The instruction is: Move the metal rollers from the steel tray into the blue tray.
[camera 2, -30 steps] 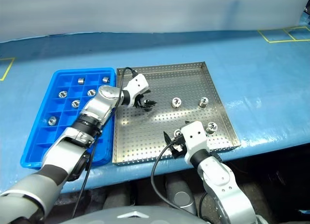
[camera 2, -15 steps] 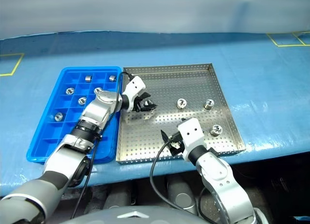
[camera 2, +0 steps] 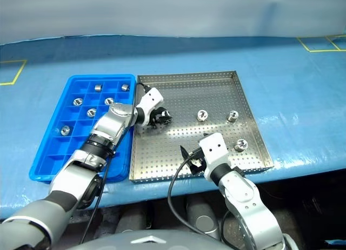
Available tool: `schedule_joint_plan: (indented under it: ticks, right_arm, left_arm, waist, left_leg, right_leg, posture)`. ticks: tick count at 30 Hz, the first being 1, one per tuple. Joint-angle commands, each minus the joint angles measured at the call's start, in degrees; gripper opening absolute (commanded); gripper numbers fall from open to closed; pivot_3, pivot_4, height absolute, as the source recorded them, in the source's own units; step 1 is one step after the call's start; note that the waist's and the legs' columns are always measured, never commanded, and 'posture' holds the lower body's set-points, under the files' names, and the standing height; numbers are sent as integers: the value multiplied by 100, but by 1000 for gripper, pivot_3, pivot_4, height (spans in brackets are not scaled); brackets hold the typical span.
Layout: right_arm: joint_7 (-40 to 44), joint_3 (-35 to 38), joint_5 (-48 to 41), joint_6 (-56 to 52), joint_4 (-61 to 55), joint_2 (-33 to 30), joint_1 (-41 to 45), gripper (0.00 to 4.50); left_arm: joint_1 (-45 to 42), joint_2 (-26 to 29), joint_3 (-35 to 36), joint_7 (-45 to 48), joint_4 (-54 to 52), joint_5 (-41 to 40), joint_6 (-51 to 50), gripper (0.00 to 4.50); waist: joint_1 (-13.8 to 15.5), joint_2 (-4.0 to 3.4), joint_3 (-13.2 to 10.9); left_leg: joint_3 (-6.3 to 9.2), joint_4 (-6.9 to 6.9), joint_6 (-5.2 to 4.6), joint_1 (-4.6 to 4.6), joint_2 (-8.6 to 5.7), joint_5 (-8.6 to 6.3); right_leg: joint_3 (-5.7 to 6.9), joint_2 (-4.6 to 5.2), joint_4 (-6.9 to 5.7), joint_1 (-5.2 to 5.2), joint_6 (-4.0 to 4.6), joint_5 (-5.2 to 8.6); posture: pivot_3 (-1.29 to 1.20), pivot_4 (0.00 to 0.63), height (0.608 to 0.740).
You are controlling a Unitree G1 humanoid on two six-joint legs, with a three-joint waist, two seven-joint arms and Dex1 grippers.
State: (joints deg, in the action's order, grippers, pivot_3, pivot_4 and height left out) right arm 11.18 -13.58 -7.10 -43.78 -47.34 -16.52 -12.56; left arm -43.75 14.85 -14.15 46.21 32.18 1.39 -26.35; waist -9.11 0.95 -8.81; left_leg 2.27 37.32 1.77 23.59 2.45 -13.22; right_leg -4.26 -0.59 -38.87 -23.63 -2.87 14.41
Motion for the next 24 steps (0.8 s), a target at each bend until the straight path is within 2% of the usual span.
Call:
schedule_joint_plan:
  ticks: [1,3,7,12,19,24]
  right_arm:
    - [15,27,-18,110,-119,13,80,4500]
    - [32,22,-27,102,-120,11,114,4500]
    - [61,-165,-27,77,-19,103,485,4500]
    - [206,-650,-126,71,680,622,1588,4500]
    - [767,-1338,-147,225,1682,893,2515,4500]
    - [1025,-1535,-179,380,2061,1024,2762,4500]
  left_arm:
    - [65,44,352,-113,-680,-273,-71,1756]
    - [180,42,623,-209,-1189,-503,-244,1756]
    - [691,149,1293,-646,-2848,-934,-696,1756]
    - [1674,484,2195,-1439,-4768,-1098,-1481,1756]
    - [3272,684,3004,-2166,-6818,-1265,-2604,1756]
    - [4043,647,3232,-2492,-7614,-1298,-3026,1756]
  waist:
    - [10,0,0]
    - [28,0,0]
    - [73,-1,-1]
    - [159,-2,-1]
    - [856,4,-2]
    - [1248,10,-1]
  left_leg:
    - [1,0,0,1,0,0]
    - [1,0,0,4,0,0]
    - [0,0,0,3,2,0]
    - [-6,-4,2,-17,13,2]
    - [13,-9,5,-3,4,4]
    - [26,-5,5,1,-3,4]
  right_leg:
    - [1,0,0,-1,0,0]
    - [1,1,0,-3,0,0]
    - [-1,1,0,-3,0,0]
    - [-11,-9,-13,0,3,-1]
    - [18,5,-3,0,15,0]
    - [34,13,8,10,20,-2]
  posture:
    - [-173,150,740]
    - [-162,150,740]
    - [-111,150,740]
    - [24,150,740]
    - [243,150,740]
    - [301,150,740]
